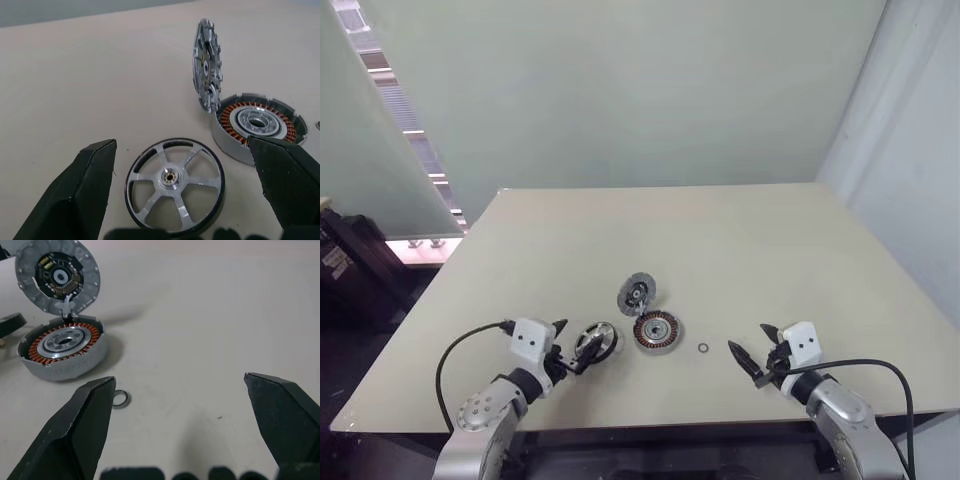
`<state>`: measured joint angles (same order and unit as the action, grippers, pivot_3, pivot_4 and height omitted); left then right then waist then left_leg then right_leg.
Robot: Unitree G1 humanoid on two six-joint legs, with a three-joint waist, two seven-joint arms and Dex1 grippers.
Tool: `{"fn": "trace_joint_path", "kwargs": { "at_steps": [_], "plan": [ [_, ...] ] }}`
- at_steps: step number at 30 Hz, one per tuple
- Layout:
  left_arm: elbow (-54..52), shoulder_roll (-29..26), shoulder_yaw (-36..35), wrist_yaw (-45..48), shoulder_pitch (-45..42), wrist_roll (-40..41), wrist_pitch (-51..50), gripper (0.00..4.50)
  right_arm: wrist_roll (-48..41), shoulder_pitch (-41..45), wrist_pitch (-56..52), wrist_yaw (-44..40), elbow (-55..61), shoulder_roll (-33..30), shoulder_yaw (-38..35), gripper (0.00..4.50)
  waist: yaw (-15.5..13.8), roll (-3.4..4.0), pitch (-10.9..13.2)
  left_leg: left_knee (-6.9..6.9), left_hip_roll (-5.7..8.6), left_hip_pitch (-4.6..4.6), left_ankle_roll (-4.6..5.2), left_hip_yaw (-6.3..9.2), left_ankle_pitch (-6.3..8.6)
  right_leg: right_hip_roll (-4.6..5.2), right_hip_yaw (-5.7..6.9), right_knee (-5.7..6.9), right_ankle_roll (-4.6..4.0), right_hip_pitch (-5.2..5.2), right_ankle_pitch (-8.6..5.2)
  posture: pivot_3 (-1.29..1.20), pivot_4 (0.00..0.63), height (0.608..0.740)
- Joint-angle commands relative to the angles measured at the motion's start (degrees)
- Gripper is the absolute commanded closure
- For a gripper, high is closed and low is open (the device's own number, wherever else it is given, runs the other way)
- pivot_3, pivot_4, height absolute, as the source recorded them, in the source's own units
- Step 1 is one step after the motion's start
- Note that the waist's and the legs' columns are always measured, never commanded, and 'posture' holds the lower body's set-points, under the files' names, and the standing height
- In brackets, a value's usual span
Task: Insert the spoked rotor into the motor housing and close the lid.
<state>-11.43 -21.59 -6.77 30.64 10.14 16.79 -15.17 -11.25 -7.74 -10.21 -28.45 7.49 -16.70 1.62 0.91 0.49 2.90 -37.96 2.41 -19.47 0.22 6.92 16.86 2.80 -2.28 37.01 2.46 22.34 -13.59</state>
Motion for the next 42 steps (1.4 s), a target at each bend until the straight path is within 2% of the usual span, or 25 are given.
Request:
{"fn": "trace_joint_path", "kwargs": {
  "at_steps": [1, 11, 21, 27, 32, 42],
  "plan": [
    [-1.02, -0.31, 0.11, 0.21, -1.32, 0.26, 0.24, 0.03, -0.82, 0.00, 0.50, 0.41, 3.27, 0.18, -0.64, 0.00, 0.00, 0.00, 0.00, -0.01, 0.00, 0.00, 0.00, 0.00, 0.00, 0.00, 0.00, 0.00, 0.00, 0.00, 0.00, 0.00, 0.000, 0.740],
    [-3.82, -0.29, -0.57, -0.75, -0.08, 1.05, -0.80, 0.03, -3.53, 1.26, -3.85, 0.71, 5.69, 1.96, -0.55, 0.00, 0.00, 0.00, 0.00, 0.01, 0.00, 0.00, 0.00, 0.00, 0.00, 0.00, -0.02, 0.01, 0.00, 0.02, 0.01, 0.00, 0.000, 0.740],
    [-4.44, -0.77, 0.80, 0.04, -1.23, 1.06, -4.13, 0.03, -1.49, 4.82, -12.18, 1.65, 9.26, 1.16, 4.20, 0.00, 0.00, -0.01, -0.01, -0.01, 0.00, 0.00, 0.00, 0.00, 0.00, 0.00, -0.01, 0.03, -0.01, 0.02, 0.01, 0.00, 0.000, 0.740],
    [-4.23, -1.91, 2.30, 1.68, -0.46, 0.03, -3.78, 0.03, 0.73, 7.25, -12.83, 1.12, 4.68, 2.03, 8.28, 0.00, 0.00, -0.03, -0.02, 0.02, 0.00, 0.00, -0.01, 0.01, 0.00, 0.00, 0.00, 0.02, -0.01, 0.05, 0.01, 0.00, 0.000, 0.740],
    [-5.15, -3.06, 3.89, 2.92, 0.83, -0.87, -3.51, 0.03, 3.00, 8.95, -8.24, 0.25, -0.67, 2.07, 10.11, 0.00, 0.00, -0.03, -0.03, -0.01, 0.02, 0.00, 0.00, 0.01, 0.00, 0.01, -0.01, 0.02, -0.01, 0.03, 0.02, 0.00, 0.000, 0.740],
    [-5.58, -5.00, 6.40, 4.47, 2.80, -1.60, -3.21, 0.03, 6.08, 11.48, -6.90, -0.63, -7.79, 2.17, 12.53, 0.00, 0.02, -0.03, -0.03, 0.00, 0.01, 0.01, 0.00, 0.01, 0.00, 0.00, -0.01, 0.04, -0.02, 0.04, 0.02, 0.00, 0.000, 0.740]
  ]
}}
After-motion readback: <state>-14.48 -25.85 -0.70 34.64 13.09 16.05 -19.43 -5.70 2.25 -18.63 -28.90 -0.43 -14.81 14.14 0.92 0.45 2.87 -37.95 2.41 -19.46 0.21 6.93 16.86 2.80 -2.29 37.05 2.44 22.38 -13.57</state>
